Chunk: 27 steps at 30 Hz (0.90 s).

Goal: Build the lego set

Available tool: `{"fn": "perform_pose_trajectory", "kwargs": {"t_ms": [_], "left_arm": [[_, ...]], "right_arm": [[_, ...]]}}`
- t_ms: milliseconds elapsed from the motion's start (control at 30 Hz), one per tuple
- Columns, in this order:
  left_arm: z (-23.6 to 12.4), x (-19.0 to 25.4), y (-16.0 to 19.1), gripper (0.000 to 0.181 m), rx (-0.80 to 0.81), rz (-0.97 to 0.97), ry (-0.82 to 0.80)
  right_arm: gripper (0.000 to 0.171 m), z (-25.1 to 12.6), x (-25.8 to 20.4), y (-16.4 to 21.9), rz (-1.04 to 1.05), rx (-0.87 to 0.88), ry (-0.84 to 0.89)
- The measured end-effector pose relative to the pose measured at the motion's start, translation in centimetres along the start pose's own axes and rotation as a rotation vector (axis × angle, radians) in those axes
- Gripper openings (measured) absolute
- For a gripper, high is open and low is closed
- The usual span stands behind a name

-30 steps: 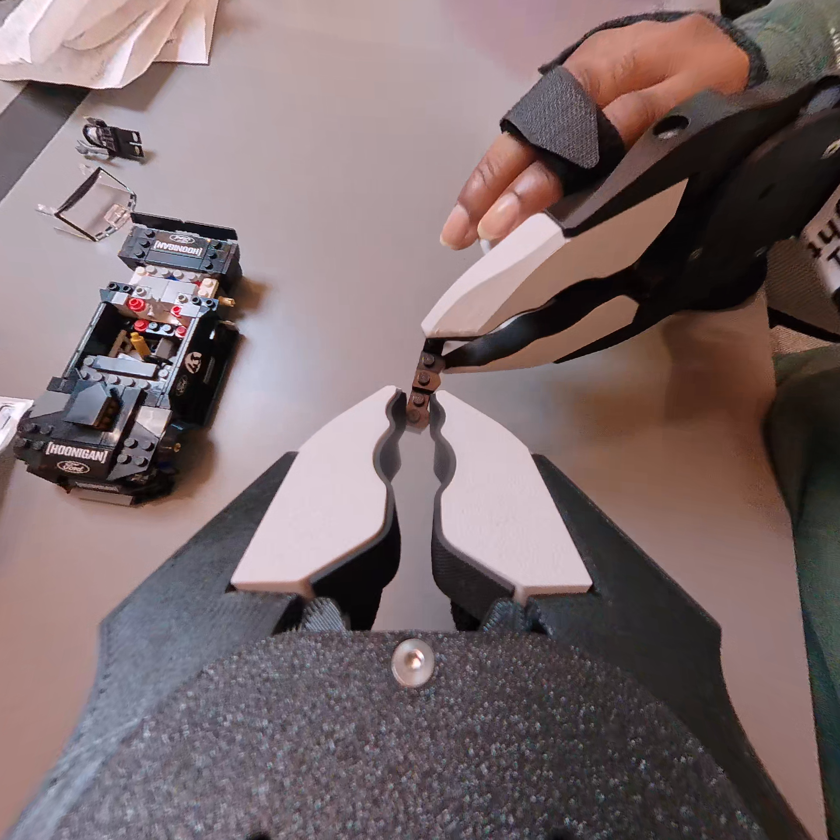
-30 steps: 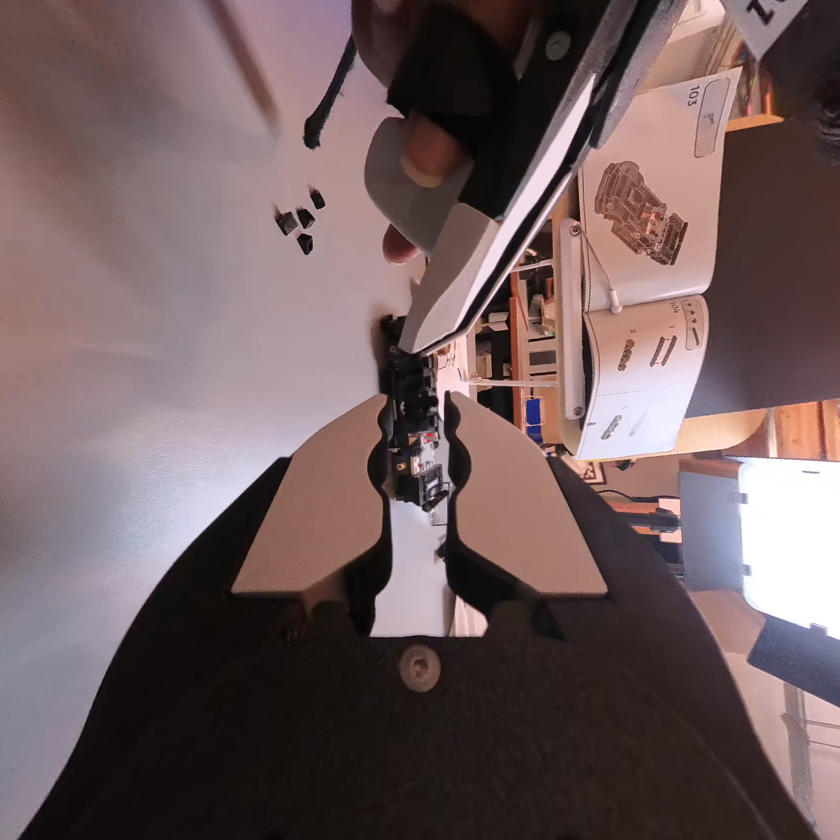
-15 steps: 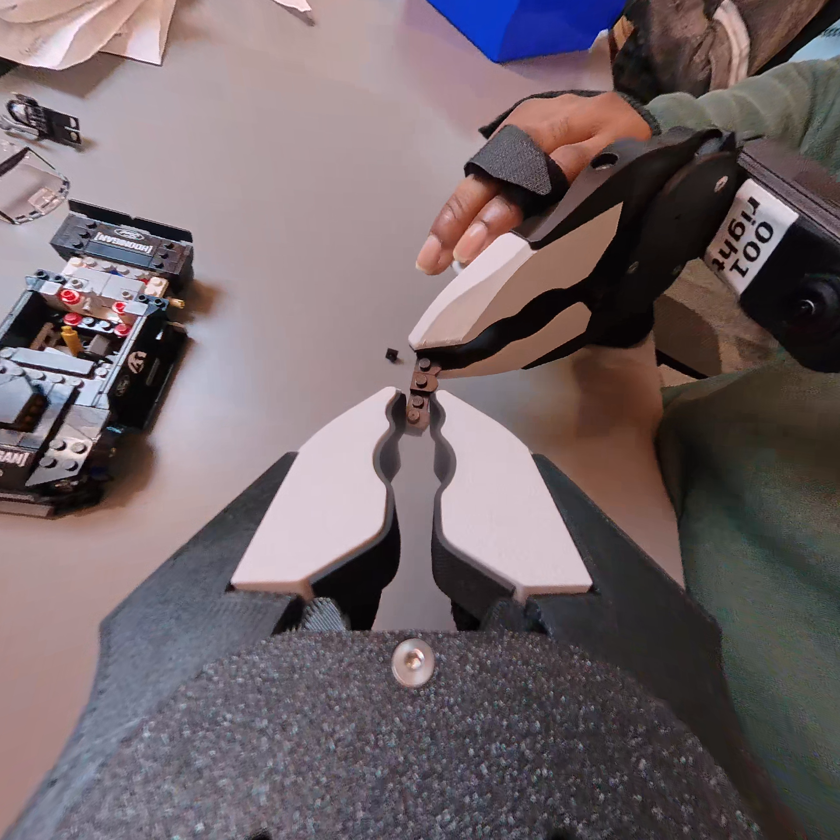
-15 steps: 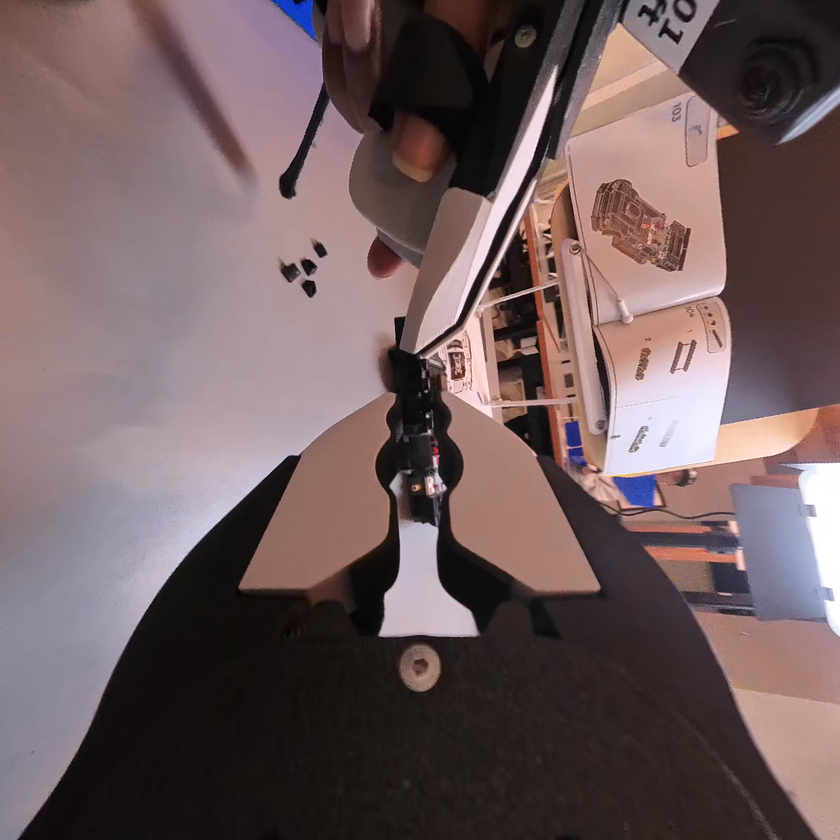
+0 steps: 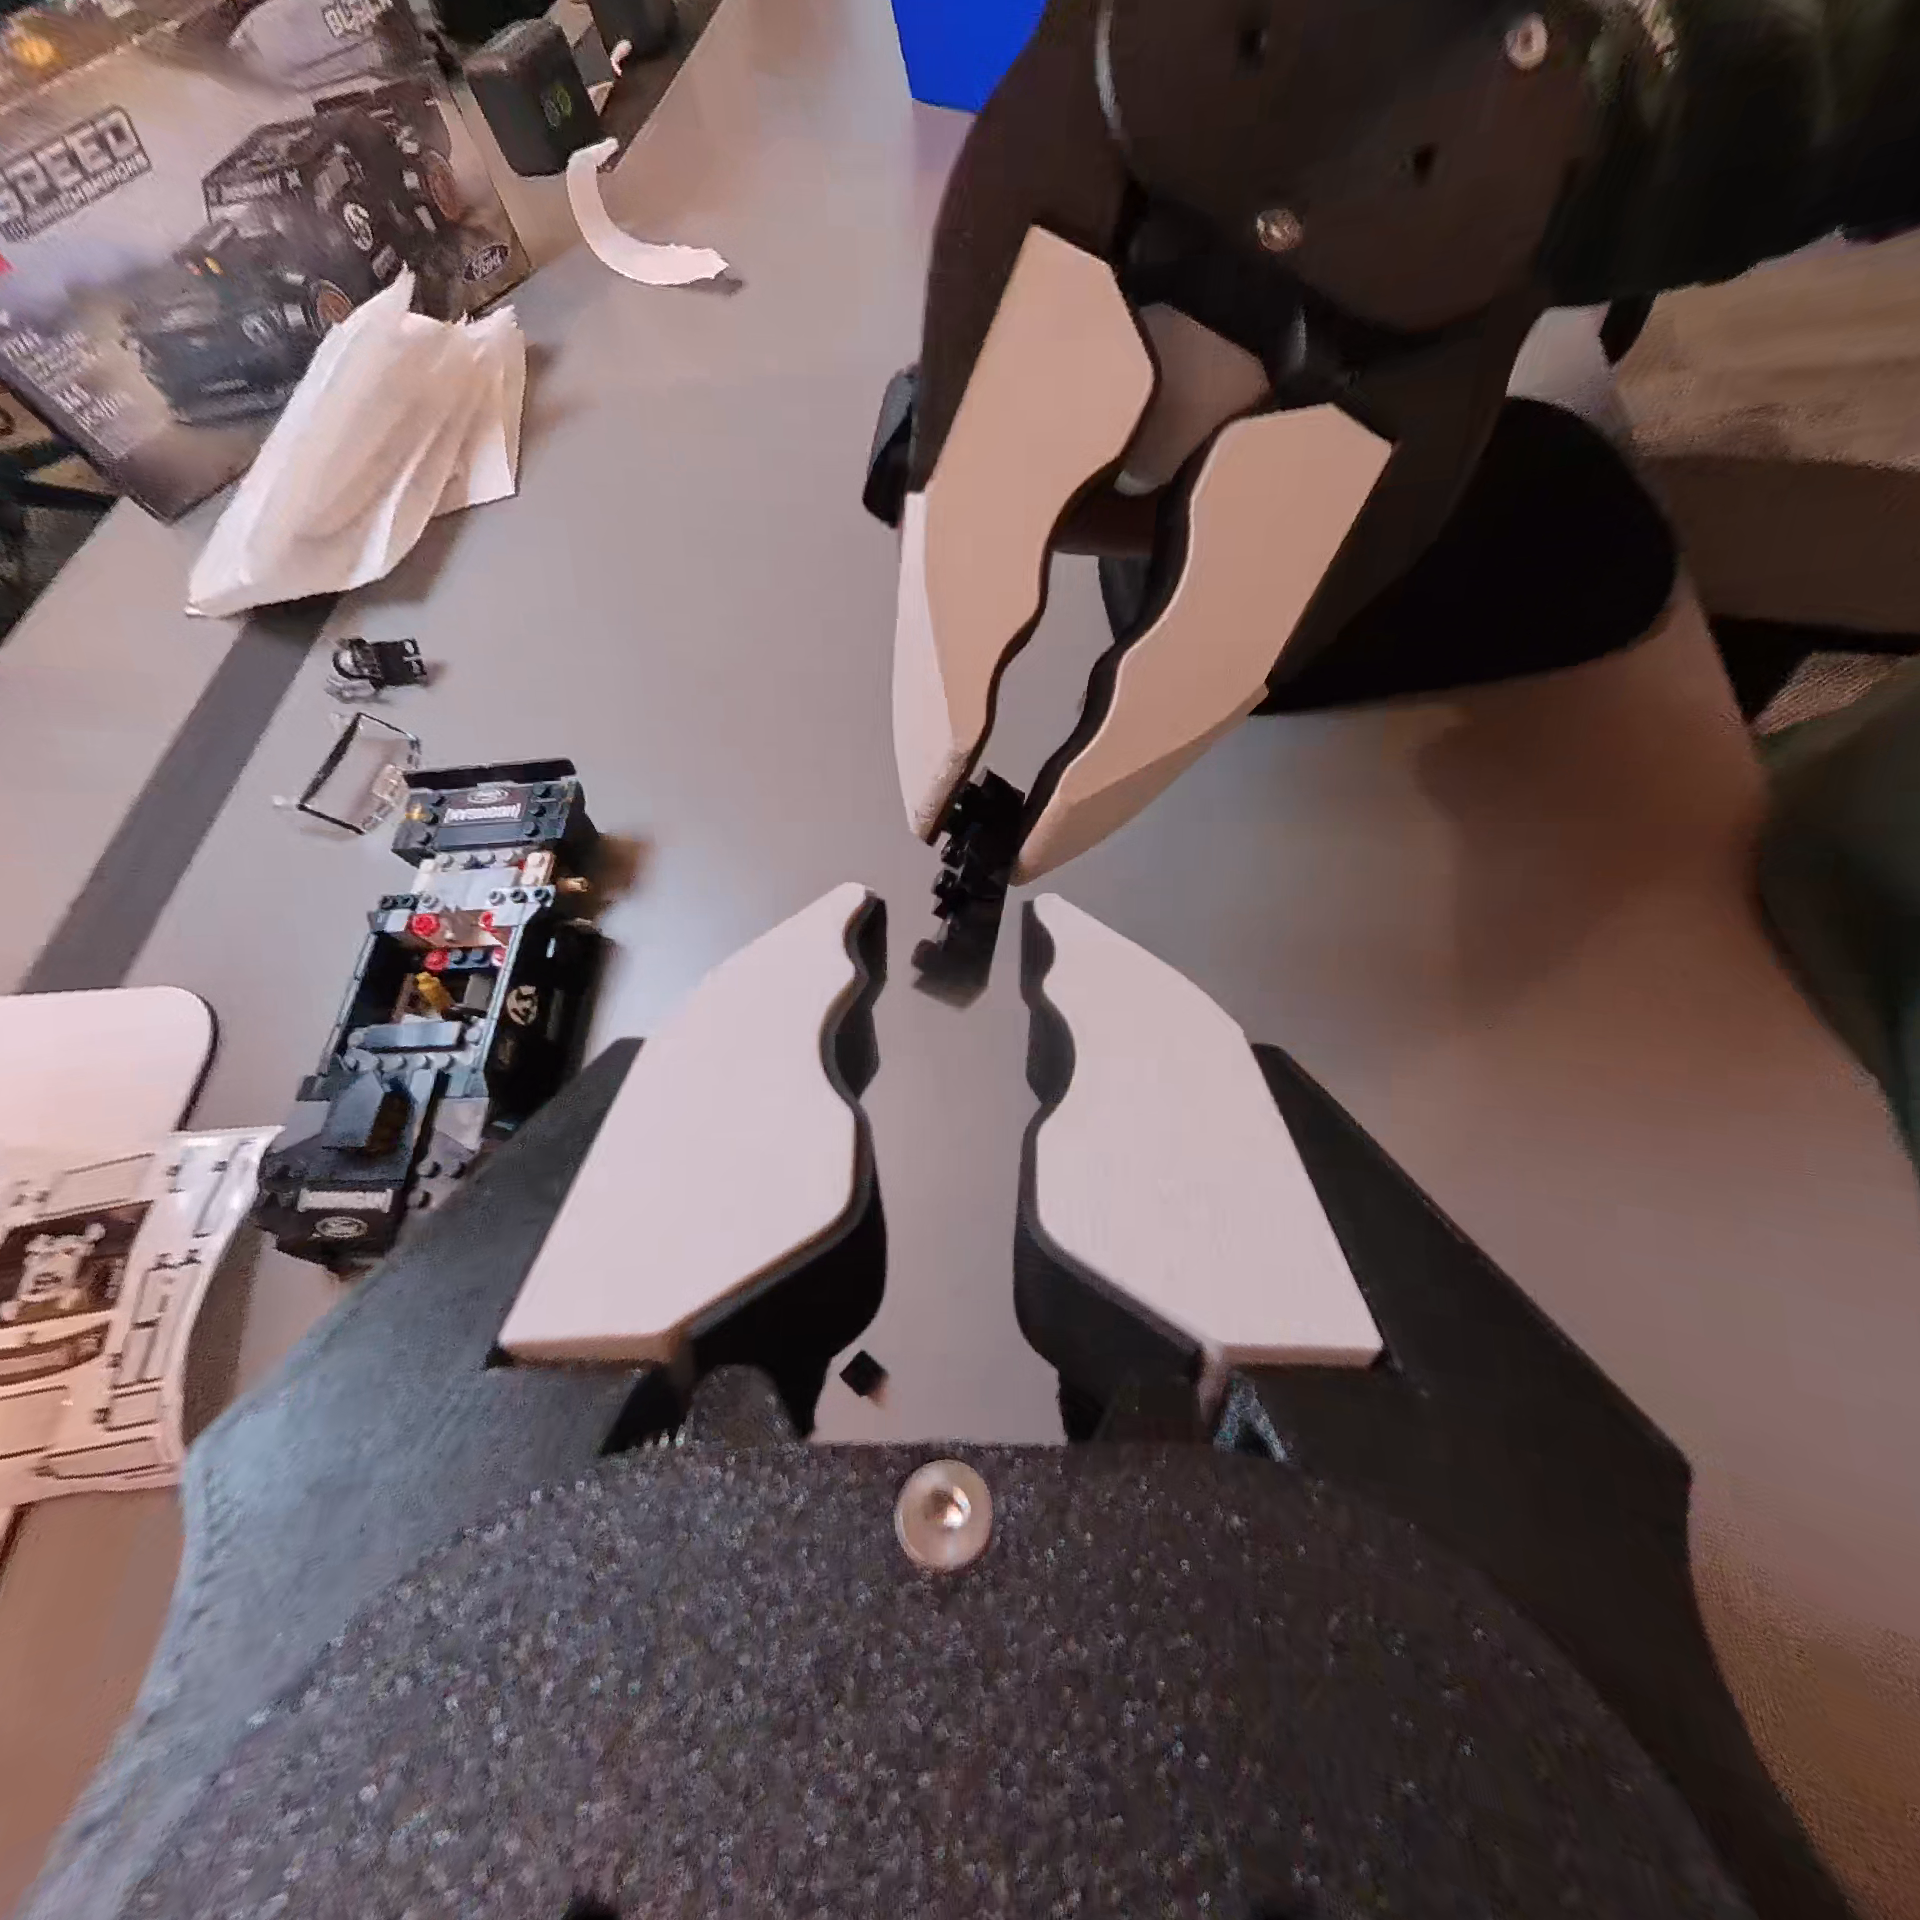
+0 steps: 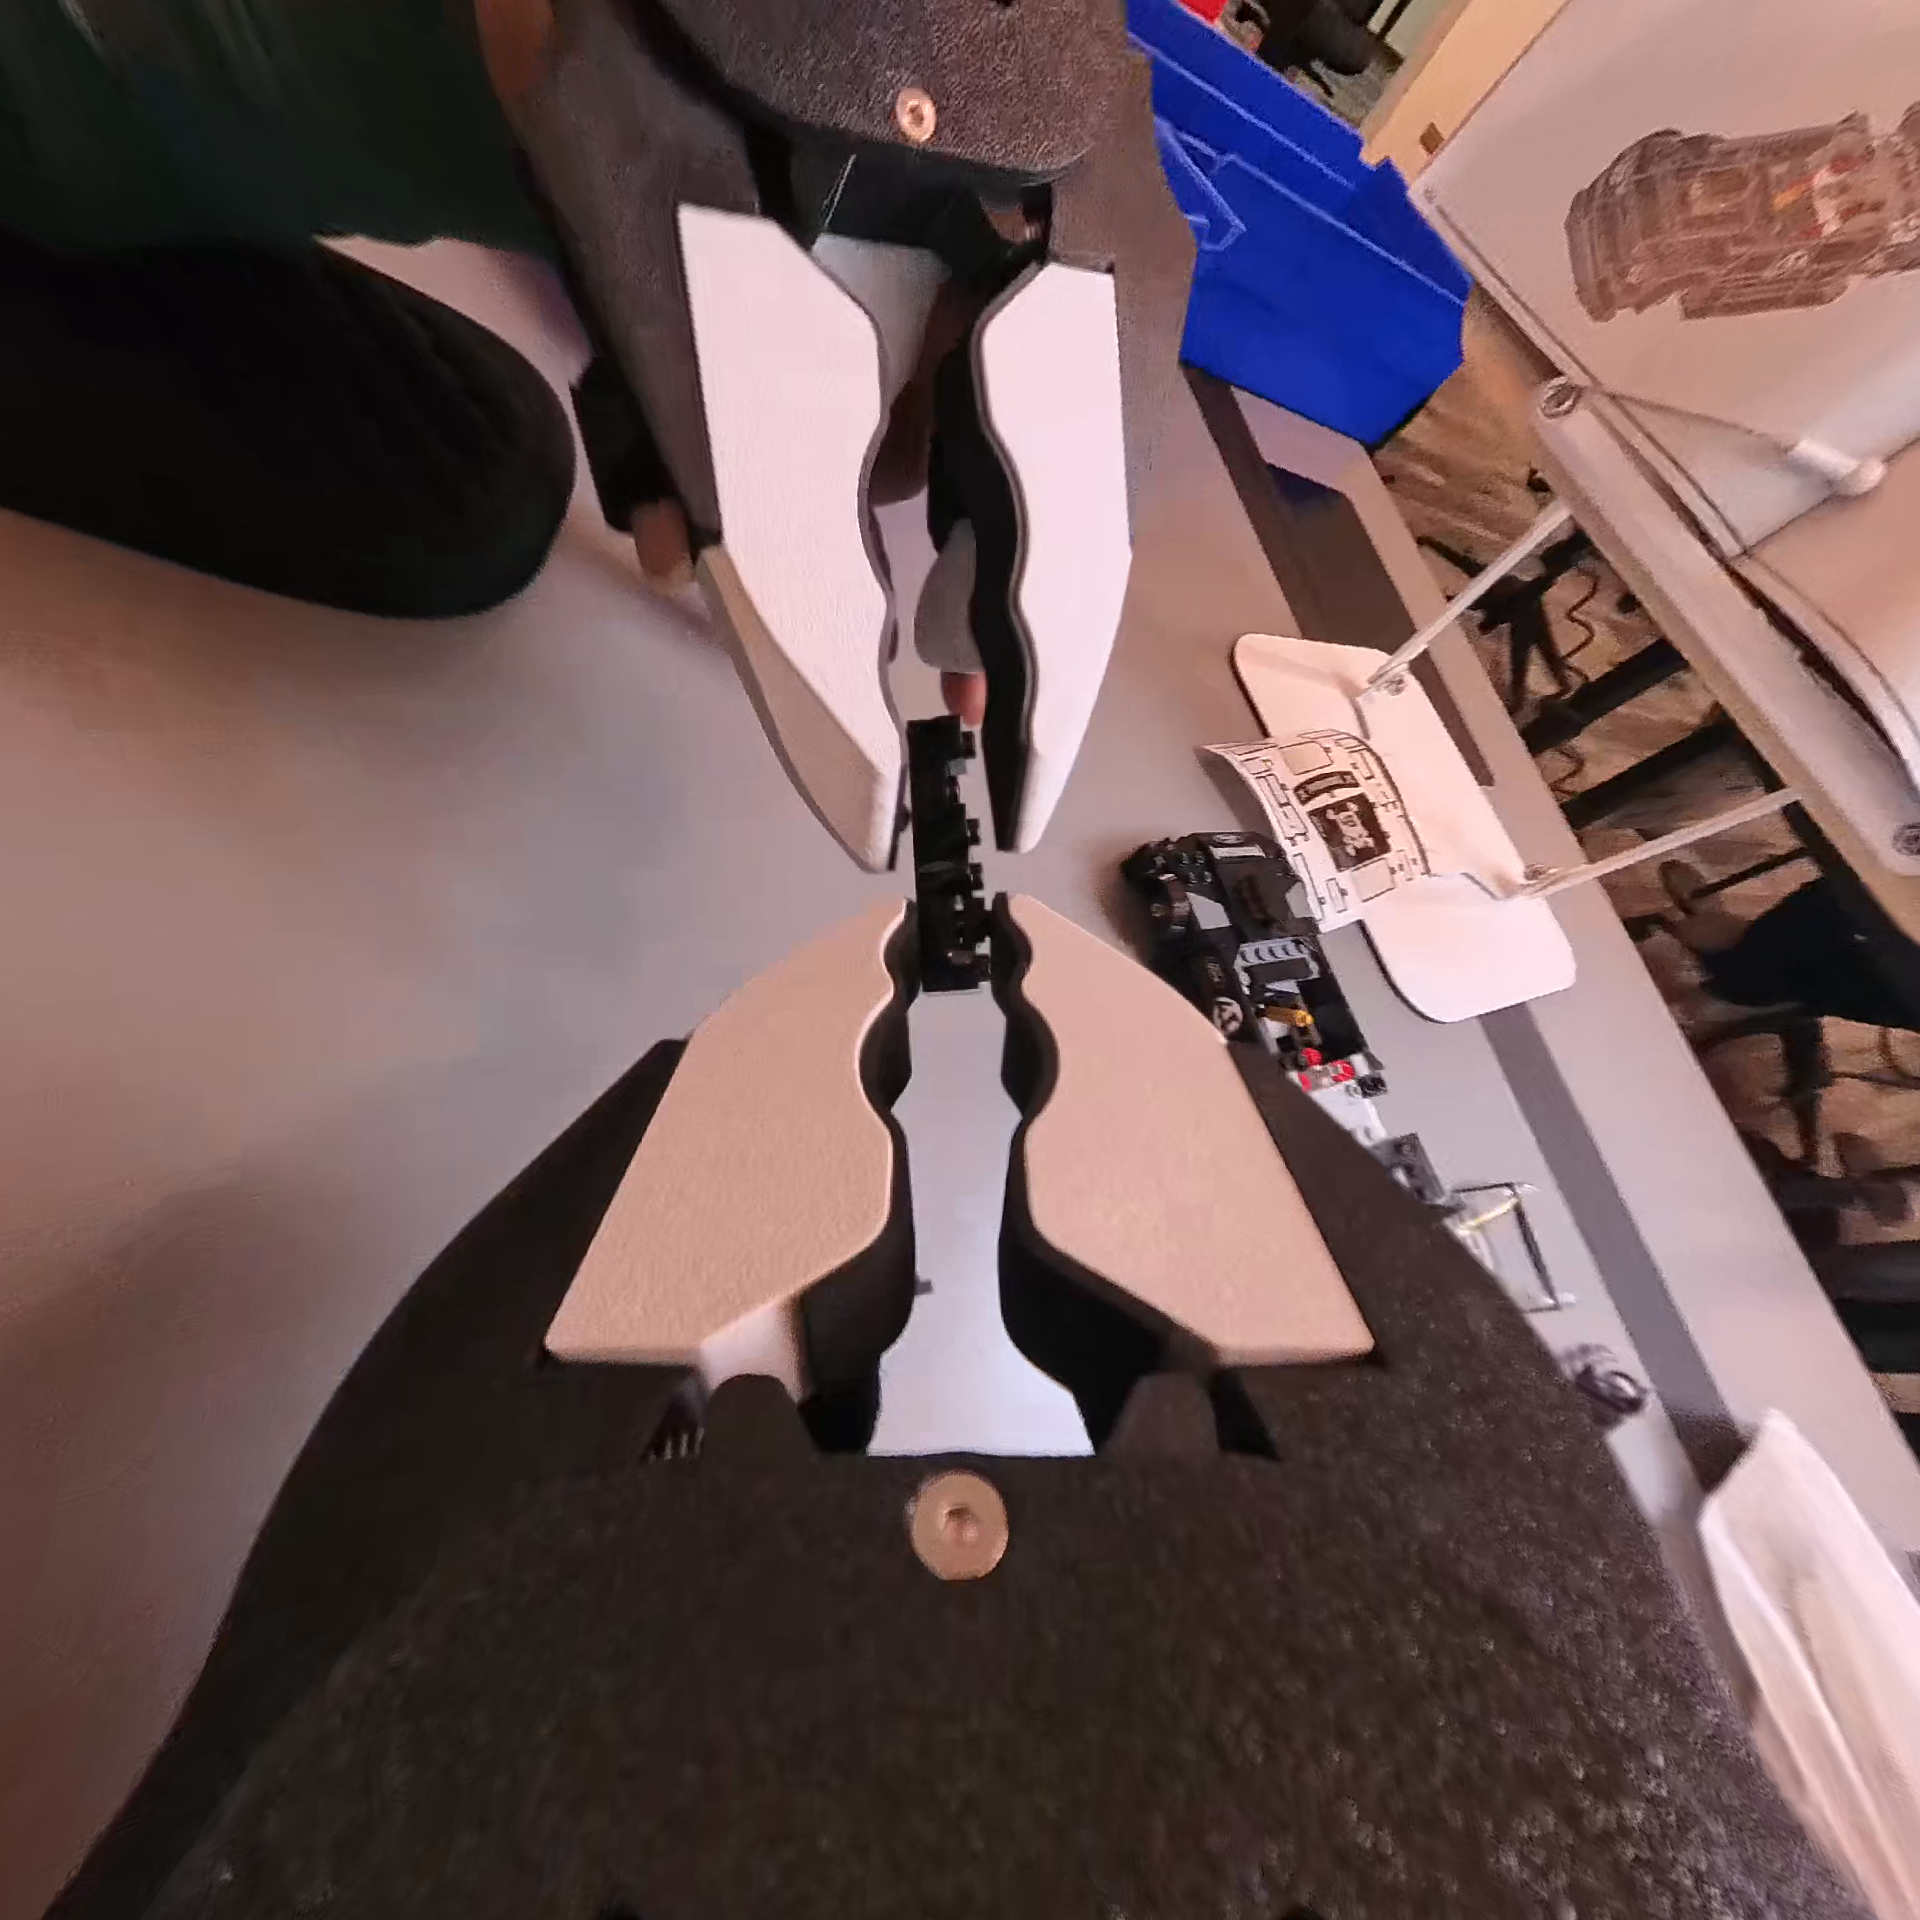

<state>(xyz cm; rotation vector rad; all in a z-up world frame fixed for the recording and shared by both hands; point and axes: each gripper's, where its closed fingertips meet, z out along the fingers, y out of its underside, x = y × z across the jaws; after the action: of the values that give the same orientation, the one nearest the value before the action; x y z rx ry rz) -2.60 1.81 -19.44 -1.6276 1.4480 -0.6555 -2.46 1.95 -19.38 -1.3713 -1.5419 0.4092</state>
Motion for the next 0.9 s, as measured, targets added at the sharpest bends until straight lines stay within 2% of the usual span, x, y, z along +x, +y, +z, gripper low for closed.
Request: {"fn": "perform_pose_trajectory", "kwargs": {"t_ms": [67, 133, 300, 567, 700, 767, 900], "left_arm": [[0.1, 0.2, 0.0, 0.016, -0.006, 0.051, -0.017], [0.0, 0.4, -0.1, 0.016, -0.012, 0.066, -0.012], [-0.1, 1.2, 0.0, 0.015, -0.003, -0.023, 0.069], [0.1, 1.4, 0.3, 0.015, 0.014, -0.048, 0.087], [0.3, 1.0, 0.3, 0.015, 0.037, -0.017, 0.045], [0.2, 1.0, 0.2, 0.015, 0.051, 0.013, 0.022], [-0.4, 0.6, -0.4, 0.015, 0.101, 0.099, -0.057]], "right_arm": [[0.013, -0.1, -0.1, -0.2, 0.017, 0.006, -0.022], [0.013, -0.2, -0.3, -0.3, 0.009, 0.005, -0.034], [0.011, -0.4, -0.9, -0.5, -0.073, -0.009, -0.039], [0.011, -0.3, -0.9, -0.2, -0.156, -0.069, -0.016], [0.013, -0.2, -0.5, 0.0, -0.101, -0.071, -0.019], [0.024, -0.5, -0.5, 0.1, -0.056, -0.062, -0.043], [0.031, -1.5, -0.2, 0.4, 0.182, -0.01, -0.136]]}}
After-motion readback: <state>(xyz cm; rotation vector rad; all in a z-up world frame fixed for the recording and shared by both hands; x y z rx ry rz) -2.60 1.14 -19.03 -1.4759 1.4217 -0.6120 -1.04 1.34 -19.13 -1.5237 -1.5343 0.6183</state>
